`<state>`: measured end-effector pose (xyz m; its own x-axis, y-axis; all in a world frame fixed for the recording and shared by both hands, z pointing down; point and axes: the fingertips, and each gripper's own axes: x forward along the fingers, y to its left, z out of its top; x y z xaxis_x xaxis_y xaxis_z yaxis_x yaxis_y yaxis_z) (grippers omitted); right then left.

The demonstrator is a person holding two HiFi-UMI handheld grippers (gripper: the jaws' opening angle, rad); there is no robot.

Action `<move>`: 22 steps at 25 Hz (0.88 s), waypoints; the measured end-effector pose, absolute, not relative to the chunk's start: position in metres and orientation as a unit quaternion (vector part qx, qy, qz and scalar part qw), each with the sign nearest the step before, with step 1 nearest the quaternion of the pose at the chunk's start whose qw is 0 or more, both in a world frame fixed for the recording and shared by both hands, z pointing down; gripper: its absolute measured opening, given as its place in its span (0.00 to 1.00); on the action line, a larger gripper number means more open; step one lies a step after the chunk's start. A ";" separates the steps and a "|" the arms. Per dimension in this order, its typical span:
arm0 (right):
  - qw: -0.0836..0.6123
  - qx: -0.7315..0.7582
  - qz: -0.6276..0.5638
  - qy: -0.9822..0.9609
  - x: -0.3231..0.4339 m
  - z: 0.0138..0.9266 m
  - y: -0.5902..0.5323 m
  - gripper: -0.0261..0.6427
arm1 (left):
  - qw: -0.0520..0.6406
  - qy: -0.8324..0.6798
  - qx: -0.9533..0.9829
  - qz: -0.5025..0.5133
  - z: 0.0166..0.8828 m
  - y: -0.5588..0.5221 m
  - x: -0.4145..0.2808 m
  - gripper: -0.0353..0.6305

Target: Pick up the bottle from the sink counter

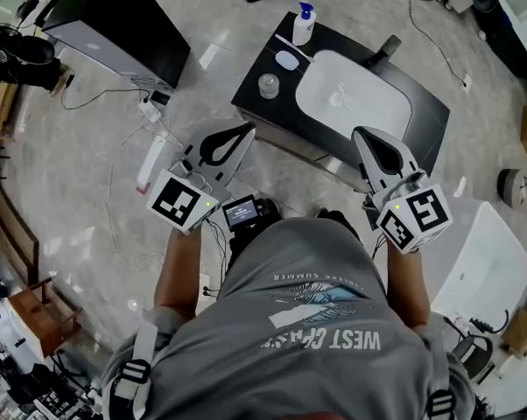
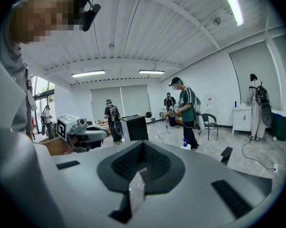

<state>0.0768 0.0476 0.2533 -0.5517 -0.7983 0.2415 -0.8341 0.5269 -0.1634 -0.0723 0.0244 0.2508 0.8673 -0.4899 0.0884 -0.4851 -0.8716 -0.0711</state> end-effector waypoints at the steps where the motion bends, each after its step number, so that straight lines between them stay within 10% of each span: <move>1: 0.071 0.471 0.132 -0.869 0.076 0.255 0.047 0.03 | 0.020 0.249 -0.967 -0.055 0.255 0.022 -0.073 0.06; 22: 0.089 0.384 0.164 -0.904 0.113 0.283 -0.076 0.03 | -0.025 0.324 -0.940 -0.105 0.304 -0.081 -0.028 0.06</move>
